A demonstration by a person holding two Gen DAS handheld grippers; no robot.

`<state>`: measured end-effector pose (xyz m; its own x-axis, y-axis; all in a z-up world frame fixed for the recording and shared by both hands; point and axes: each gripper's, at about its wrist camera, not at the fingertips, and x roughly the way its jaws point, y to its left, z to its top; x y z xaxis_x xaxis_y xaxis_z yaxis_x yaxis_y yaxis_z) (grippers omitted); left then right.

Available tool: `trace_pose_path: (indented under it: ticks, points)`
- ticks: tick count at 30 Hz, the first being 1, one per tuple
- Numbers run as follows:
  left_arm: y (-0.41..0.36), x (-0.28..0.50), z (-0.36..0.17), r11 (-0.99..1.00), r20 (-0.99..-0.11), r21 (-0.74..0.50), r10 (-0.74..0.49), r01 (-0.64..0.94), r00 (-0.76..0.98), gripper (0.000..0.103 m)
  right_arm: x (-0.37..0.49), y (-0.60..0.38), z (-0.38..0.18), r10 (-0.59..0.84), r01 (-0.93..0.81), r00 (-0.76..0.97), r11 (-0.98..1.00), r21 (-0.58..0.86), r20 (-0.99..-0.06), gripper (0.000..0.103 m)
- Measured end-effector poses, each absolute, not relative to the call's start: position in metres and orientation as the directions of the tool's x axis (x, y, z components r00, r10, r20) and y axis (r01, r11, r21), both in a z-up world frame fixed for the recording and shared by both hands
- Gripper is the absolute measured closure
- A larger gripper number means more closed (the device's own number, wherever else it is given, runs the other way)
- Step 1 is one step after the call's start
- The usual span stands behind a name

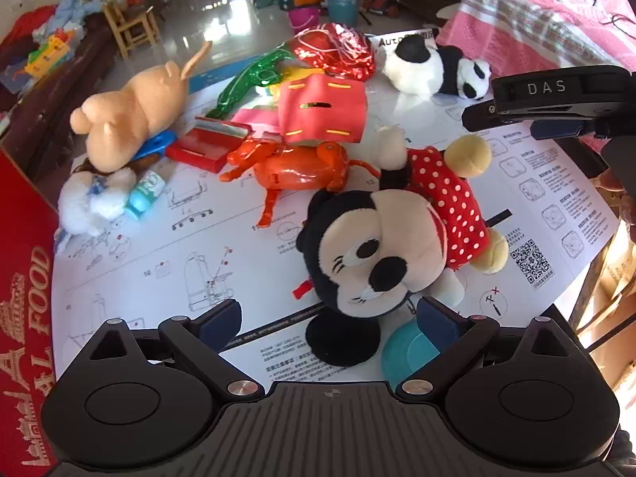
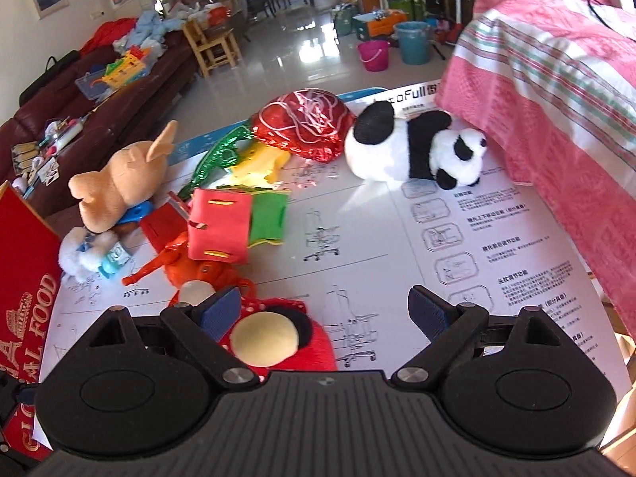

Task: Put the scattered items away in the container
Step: 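Move both tools toward the Minnie Mouse plush in the red polka-dot dress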

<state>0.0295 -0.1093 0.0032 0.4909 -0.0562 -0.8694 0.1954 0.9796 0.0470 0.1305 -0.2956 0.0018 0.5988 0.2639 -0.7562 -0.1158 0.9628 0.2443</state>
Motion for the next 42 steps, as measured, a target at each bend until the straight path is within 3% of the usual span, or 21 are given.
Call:
trace_pose_path:
  ticks: [10, 13, 16, 33, 42]
  points:
    - [-0.123, 0.049, -0.034, 0.970, -0.890, 0.146, 0.043, 0.194, 0.453, 0.003, 0.150, -0.310, -0.016, 0.214, -0.030, 0.610, 0.968, 0.247, -0.763, 0.022]
    - [-0.116, 0.054, -0.043, 0.973, -0.897, 0.159, 0.071, 0.168, 0.436, 0.003, 0.159, -0.302, -0.029, 0.181, -0.059, 0.577, 0.982, 0.180, -0.797, 0.022]
    - [-0.110, 0.057, -0.048, 0.978, -0.906, 0.148, 0.076, 0.144, 0.417, 0.003, 0.161, -0.290, -0.044, 0.227, -0.099, 0.510, 0.974, 0.206, -0.829, 0.026]
    - [-0.017, 0.065, -0.050, 0.977, -0.891, 0.181, 0.211, -0.111, 0.402, 0.004, 0.138, -0.225, -0.040, 0.310, -0.231, 0.399, 0.945, 0.233, -0.863, 0.026]
    - [0.018, 0.059, -0.055, 0.971, -0.898, 0.167, 0.222, -0.174, 0.380, 0.005, 0.125, -0.189, -0.041, 0.357, -0.324, 0.338, 0.913, 0.249, -0.871, 0.026]
